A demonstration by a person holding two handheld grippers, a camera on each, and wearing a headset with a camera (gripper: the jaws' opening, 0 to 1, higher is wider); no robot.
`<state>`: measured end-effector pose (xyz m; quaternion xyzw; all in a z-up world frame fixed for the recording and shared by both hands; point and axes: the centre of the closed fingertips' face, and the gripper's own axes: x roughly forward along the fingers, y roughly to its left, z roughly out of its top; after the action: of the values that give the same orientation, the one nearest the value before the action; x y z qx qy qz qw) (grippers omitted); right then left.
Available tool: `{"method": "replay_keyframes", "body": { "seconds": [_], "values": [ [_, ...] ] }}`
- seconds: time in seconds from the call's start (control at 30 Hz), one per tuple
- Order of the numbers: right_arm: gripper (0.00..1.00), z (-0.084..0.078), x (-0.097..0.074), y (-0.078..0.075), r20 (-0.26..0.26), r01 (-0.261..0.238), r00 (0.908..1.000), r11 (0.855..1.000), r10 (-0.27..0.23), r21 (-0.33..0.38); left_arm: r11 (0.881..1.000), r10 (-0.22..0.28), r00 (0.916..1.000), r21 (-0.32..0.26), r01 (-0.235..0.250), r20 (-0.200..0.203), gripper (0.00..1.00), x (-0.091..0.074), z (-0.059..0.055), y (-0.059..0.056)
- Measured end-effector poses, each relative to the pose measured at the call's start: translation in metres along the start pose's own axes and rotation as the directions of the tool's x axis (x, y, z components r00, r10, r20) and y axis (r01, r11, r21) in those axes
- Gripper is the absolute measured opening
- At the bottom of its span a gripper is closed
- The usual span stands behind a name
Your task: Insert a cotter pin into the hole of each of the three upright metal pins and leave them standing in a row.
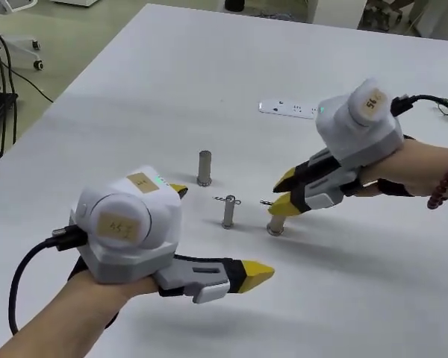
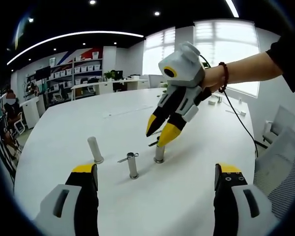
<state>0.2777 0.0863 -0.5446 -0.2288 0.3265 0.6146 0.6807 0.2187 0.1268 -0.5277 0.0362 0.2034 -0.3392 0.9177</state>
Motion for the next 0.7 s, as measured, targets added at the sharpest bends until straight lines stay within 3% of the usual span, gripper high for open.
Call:
{"method": "replay_keyframes", "body": {
  "seconds": [0.17,0.27,0.4,0.47,0.53,0.6,0.7],
  "values": [
    [0.27,0.016,0.005,-0.004,0.079,0.019,0.9965,0.996,-0.025,0.084,1.000,0.004,1.0000,0.001,-0.004,0.003,0.98,-0.001,0.001,0.001],
    [0.28,0.030,0.009,-0.005,0.146,0.006,0.9889,0.990,-0.027,0.143,1.000,0.006,1.0000,0.006,-0.006,-0.007,0.98,-0.001,-0.001,0.002],
    [0.31,0.049,0.015,-0.014,0.234,0.010,0.9708,0.984,-0.053,0.178,1.000,0.016,0.9999,-0.003,-0.016,0.004,0.98,-0.003,0.001,0.005],
    [0.32,0.061,0.018,-0.018,0.289,0.023,0.9538,0.980,-0.080,0.197,1.000,0.023,0.9997,-0.009,-0.023,0.011,0.97,-0.004,0.003,0.006],
    [0.32,0.069,0.021,-0.020,0.321,0.022,0.9431,0.979,-0.088,0.203,1.000,0.028,0.9996,-0.010,-0.028,0.010,0.97,-0.004,0.002,0.007],
    [0.32,0.074,0.025,-0.023,0.336,0.039,0.9362,0.981,-0.103,0.191,0.999,0.031,0.9995,-0.010,-0.031,0.007,0.97,-0.004,0.001,0.007],
    [0.34,0.078,0.034,-0.025,0.333,0.061,0.9348,0.980,-0.122,0.187,0.999,0.030,0.9995,-0.011,-0.030,0.009,0.96,-0.004,0.002,0.006]
  ]
}}
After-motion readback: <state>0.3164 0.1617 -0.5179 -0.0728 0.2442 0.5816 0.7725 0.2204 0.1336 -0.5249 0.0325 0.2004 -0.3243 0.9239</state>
